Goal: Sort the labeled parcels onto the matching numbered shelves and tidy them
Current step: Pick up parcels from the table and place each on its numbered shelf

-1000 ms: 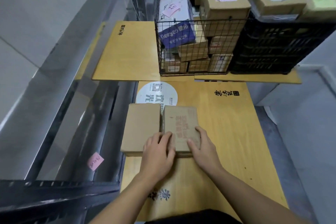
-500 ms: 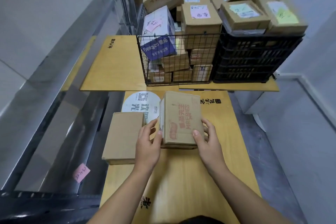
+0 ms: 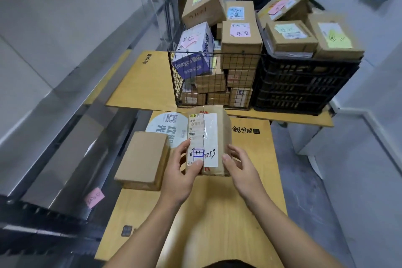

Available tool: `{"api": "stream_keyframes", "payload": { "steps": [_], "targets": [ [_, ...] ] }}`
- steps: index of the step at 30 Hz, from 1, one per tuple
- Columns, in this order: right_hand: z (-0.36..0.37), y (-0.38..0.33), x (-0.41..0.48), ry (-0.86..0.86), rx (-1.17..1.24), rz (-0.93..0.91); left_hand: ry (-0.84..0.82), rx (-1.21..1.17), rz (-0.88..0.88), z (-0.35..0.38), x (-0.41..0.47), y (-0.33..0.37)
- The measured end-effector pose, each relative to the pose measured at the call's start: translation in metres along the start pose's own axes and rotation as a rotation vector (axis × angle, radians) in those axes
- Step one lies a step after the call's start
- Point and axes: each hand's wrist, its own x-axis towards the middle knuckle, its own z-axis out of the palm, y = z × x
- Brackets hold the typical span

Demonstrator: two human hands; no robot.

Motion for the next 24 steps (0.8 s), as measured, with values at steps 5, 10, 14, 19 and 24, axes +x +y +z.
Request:
{"api": "stream_keyframes", "payload": {
  "steps": [5, 10, 14, 19, 24],
  "targets": [
    [-0.006, 0.001, -0.002, -0.023, 0.181, 0.091, -0.038, 0.053, 0.119, 0.009, -0.005, 0.016],
    [-0.018, -0.008, 0.002, -0.086, 0.395, 0.121, 0.112, 0.142, 0.053, 0.0, 0.001, 0.008],
    [-0.016, -0.009, 0.0, -0.188, 0.46, 0.134, 0.156, 0.19, -0.014, -0.007, -0.005, -0.004],
    [-0.011, -0.01, -0.003, -0.293, 0.417, 0.097, 0.217, 0.122, -0.073, -0.018, -0.026, -0.01],
    [0.006, -0.008, -0.007, -0.405, 0.351, 0.047, 0.254, -0.037, -0.045, -0.02, -0.059, 0.002]
  ]
}}
